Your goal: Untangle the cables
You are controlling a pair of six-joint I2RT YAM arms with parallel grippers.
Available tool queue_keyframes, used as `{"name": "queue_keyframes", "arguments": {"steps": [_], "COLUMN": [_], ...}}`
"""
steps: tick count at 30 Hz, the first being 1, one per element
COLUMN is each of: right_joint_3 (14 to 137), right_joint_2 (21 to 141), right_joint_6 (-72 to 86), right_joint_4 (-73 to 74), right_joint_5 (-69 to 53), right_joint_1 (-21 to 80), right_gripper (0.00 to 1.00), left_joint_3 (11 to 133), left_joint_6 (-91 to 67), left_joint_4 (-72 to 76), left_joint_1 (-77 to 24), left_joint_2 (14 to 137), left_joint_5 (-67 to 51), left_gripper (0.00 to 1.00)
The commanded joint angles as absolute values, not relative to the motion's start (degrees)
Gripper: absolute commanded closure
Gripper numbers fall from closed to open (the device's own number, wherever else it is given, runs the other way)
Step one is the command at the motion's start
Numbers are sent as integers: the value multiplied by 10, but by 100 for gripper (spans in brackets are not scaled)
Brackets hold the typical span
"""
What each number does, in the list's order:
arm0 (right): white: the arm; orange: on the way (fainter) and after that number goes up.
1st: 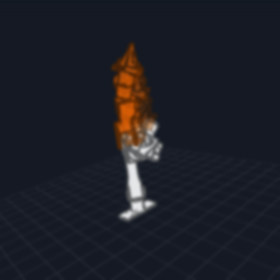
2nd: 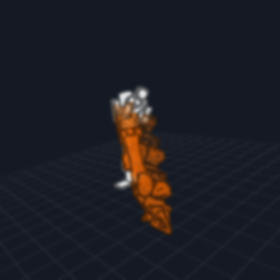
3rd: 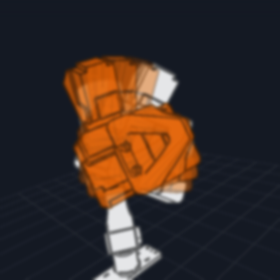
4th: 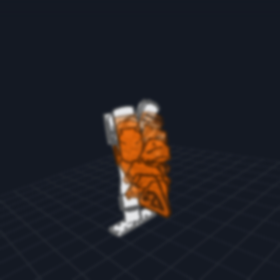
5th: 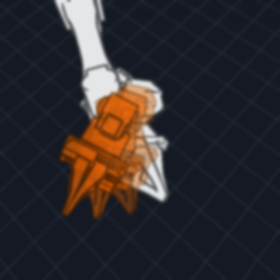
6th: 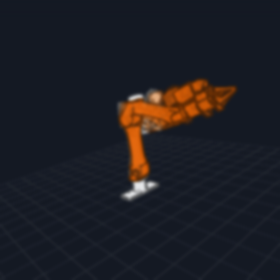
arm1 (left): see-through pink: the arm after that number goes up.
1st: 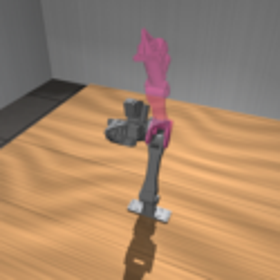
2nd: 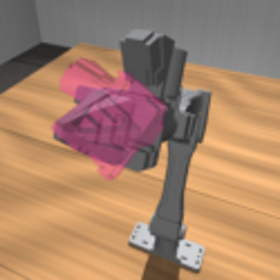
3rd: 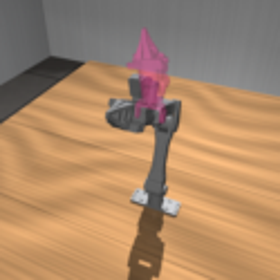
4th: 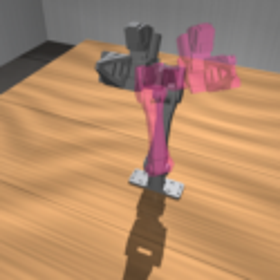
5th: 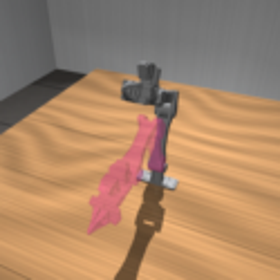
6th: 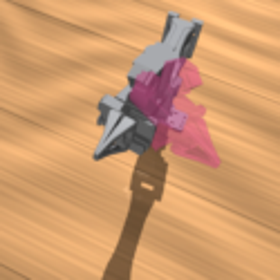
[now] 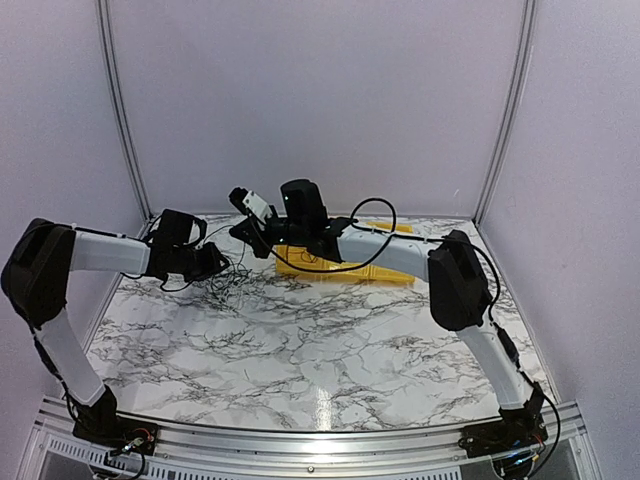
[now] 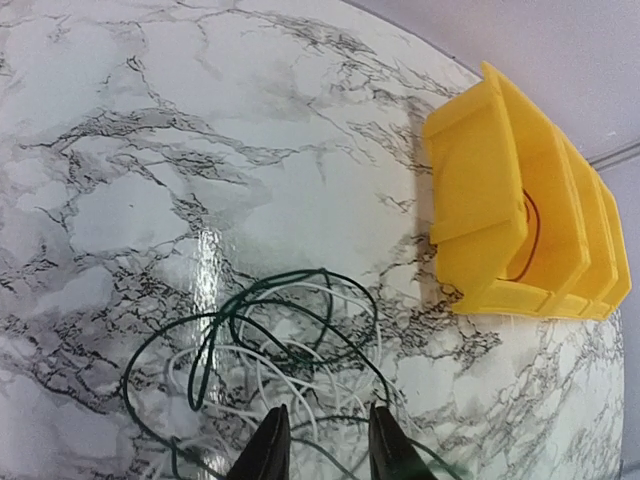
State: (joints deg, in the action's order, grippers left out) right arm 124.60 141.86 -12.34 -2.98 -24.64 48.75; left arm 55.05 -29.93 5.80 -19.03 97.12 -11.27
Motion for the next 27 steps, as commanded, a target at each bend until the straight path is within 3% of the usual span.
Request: {"name": "queue_keyframes", "arguments": {"steps": [1,10,20,25,27], "right_joint_3": [1247,1293,1386,1387,1370], "right_joint_2": [1367,1323,1284,1265,1261], "right_joint_6": [-100,-63,-33,-36,-46], "right_joint_4": [-54,-76,-121,-122,-115], "right_joint_5": [-264,-291,-289,-290,-289], "right_joint_1": [490,490,491,491,491], "right_gripper": [100,100,100,100,100], "left_joint_3": [562,562,546,533,513], "left_joint_6": [-345,-349,-336,-326,-325], "left_joint_4": [149,152,153,152,151], "left_joint_1": [-190,-190,-190,-188,-189], "left_joint_2": [1032,1093,1122,1098,1048], "left_joint_5": [-94,-75,-57,-46,-25], "left_gripper": [72,79,99,100,92]}}
